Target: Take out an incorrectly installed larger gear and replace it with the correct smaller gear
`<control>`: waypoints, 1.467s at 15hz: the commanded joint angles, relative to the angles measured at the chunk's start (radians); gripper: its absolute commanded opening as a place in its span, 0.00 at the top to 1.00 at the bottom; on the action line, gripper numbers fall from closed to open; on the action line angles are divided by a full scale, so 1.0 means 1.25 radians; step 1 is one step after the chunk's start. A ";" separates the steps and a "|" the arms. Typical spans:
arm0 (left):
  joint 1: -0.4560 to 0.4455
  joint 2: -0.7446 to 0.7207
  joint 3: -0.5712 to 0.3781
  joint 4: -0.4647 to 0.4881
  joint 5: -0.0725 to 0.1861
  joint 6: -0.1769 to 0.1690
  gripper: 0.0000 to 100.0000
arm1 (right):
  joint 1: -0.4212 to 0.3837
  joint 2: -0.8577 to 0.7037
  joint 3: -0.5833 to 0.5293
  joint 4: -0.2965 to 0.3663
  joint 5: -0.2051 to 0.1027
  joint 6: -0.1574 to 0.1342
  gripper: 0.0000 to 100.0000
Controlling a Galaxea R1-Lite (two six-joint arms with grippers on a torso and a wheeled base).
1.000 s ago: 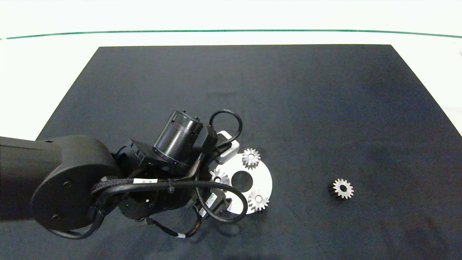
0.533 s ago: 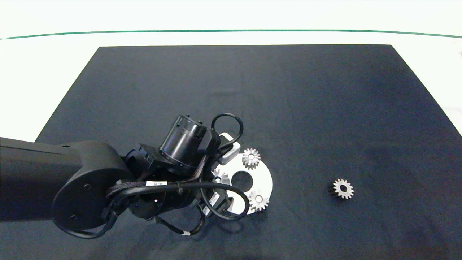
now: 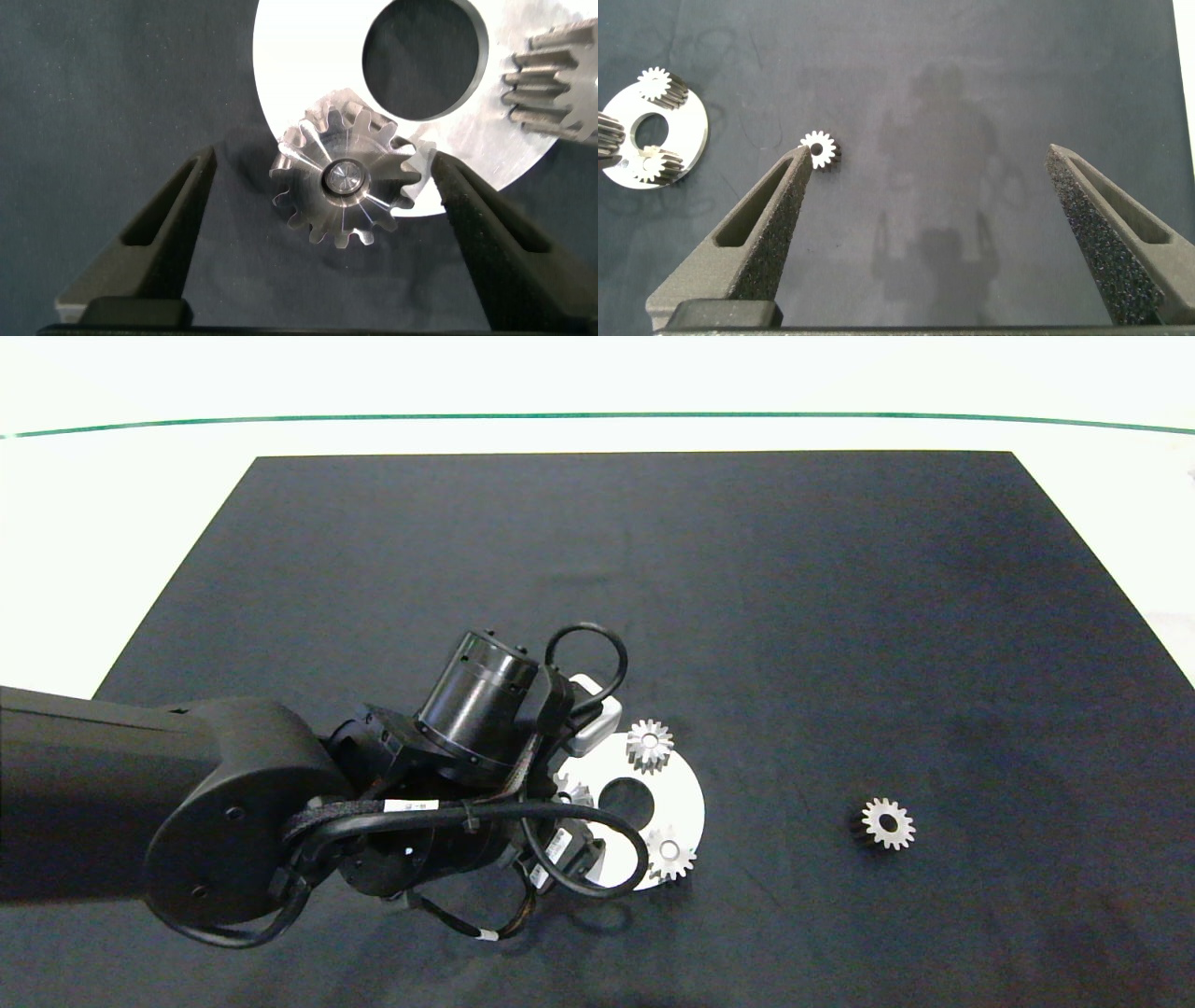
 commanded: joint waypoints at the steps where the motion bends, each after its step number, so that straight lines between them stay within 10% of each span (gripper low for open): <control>1: -0.002 0.000 -0.006 0.003 0.002 -0.018 0.11 | 0.000 0.000 0.000 0.001 0.000 0.000 0.00; 22: -0.012 0.011 -0.005 0.001 0.002 -0.061 0.55 | 0.000 0.000 0.000 0.001 0.000 0.000 0.00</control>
